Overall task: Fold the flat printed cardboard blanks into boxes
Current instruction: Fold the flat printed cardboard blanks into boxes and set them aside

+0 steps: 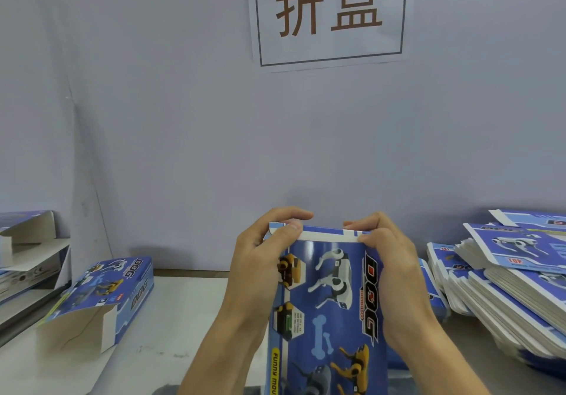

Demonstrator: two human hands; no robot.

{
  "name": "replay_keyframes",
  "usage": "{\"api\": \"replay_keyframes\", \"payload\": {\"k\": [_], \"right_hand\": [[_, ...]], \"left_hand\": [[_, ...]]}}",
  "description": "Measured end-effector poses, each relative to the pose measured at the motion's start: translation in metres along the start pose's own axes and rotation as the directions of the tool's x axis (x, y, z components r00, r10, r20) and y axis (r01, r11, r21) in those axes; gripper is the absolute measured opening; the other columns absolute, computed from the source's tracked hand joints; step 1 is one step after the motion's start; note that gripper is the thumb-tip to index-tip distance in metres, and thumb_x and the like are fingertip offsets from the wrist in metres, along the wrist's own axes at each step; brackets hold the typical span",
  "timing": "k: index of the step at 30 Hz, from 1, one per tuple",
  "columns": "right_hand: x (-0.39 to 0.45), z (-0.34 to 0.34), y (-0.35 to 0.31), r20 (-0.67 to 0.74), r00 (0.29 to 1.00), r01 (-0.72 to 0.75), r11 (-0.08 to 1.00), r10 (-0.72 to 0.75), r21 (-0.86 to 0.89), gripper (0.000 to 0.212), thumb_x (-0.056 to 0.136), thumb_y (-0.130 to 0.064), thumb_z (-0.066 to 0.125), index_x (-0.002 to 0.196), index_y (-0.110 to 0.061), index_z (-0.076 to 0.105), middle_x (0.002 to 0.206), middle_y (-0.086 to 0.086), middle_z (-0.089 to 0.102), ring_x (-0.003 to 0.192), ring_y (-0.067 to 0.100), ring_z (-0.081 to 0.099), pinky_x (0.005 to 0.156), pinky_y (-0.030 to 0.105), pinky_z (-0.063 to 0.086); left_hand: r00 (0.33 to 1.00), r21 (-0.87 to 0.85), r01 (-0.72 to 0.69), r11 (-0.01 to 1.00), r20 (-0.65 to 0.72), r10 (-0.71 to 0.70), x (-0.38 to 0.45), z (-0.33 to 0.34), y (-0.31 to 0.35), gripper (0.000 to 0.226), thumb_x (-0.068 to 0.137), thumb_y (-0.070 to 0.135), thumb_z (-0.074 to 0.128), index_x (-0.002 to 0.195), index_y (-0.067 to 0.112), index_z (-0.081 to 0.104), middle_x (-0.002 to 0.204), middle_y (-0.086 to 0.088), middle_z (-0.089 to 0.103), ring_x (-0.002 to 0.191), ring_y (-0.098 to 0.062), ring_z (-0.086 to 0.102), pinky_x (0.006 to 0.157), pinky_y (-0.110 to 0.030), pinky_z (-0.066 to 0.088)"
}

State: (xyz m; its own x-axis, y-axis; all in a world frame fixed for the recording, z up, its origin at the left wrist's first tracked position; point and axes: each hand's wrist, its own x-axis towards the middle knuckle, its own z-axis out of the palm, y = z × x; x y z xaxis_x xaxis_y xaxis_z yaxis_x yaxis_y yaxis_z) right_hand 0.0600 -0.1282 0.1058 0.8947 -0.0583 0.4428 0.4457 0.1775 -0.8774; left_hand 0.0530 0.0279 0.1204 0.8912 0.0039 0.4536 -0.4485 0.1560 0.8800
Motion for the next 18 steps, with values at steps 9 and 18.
{"api": "replay_keyframes", "payload": {"k": [9,18], "right_hand": [[-0.0005,0.0021,0.0017,0.018,1.000,-0.002,1.000,0.002,0.000,0.027,0.075,-0.039,0.045,0.082,-0.014,0.053,0.076,0.010,0.070,0.063,0.023,0.071,0.051,0.031,0.051],[-0.0011,0.0027,0.0037,0.041,0.999,0.009,1.000,-0.009,0.018,0.025,0.076,-0.037,0.044,0.083,-0.018,0.058,0.077,0.013,0.069,0.063,0.025,0.069,0.053,0.034,0.051]], "left_hand": [[0.999,0.010,0.034,0.999,-0.006,-0.034,0.0026,-0.0004,-0.0020,0.026,0.077,0.049,0.063,0.085,0.027,0.073,0.092,-0.012,0.076,0.087,-0.031,0.076,0.073,-0.044,0.062],[0.999,0.029,0.042,0.999,-0.012,-0.042,0.0020,0.0013,0.0008,0.023,0.075,0.050,0.062,0.077,0.031,0.074,0.088,-0.010,0.077,0.084,-0.030,0.076,0.076,-0.050,0.061]]}}
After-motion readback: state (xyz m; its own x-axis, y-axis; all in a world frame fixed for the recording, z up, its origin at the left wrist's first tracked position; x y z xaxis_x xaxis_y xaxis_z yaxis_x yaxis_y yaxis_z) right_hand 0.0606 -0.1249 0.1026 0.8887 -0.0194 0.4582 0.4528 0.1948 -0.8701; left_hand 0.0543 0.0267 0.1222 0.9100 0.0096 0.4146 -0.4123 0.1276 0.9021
